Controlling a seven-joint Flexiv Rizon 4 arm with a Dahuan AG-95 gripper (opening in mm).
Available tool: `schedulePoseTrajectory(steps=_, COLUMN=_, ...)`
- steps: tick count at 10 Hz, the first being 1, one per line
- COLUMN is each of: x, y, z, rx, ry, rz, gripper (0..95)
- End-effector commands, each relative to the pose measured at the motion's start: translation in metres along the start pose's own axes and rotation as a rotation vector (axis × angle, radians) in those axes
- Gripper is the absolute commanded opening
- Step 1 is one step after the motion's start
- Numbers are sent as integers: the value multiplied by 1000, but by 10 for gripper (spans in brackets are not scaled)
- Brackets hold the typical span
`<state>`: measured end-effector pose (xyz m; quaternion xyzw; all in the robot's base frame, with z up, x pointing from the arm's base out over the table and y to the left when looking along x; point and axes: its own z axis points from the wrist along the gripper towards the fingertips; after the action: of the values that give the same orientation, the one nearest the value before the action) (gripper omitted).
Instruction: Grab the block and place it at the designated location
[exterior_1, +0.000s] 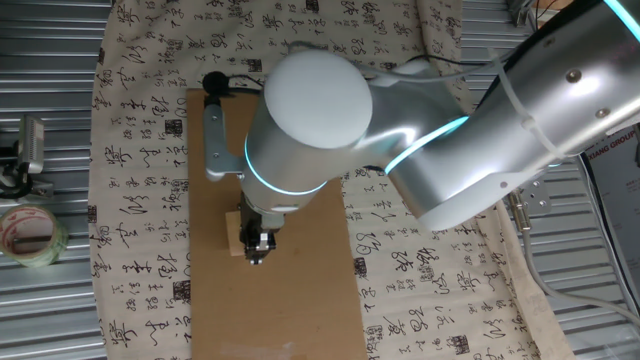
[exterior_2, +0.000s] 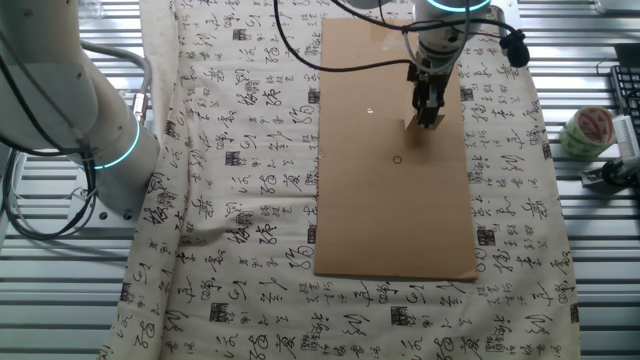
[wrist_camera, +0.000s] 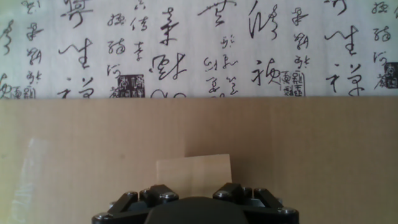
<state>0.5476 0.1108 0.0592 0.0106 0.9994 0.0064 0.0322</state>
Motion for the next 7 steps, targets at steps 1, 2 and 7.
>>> schedulePoseTrajectory(steps=1, x=2, y=-1, z=0, rx=0, ry=-3, rz=-3, gripper=0)
schedulePoseTrajectory(steps=2, x=3, y=-2, z=0, rx=0, ry=-3, rz=-9, gripper=0)
schedulePoseTrajectory(steps=7, x=10, y=-10, z=2, rx=-2, ry=-5, rz=-23, gripper=0)
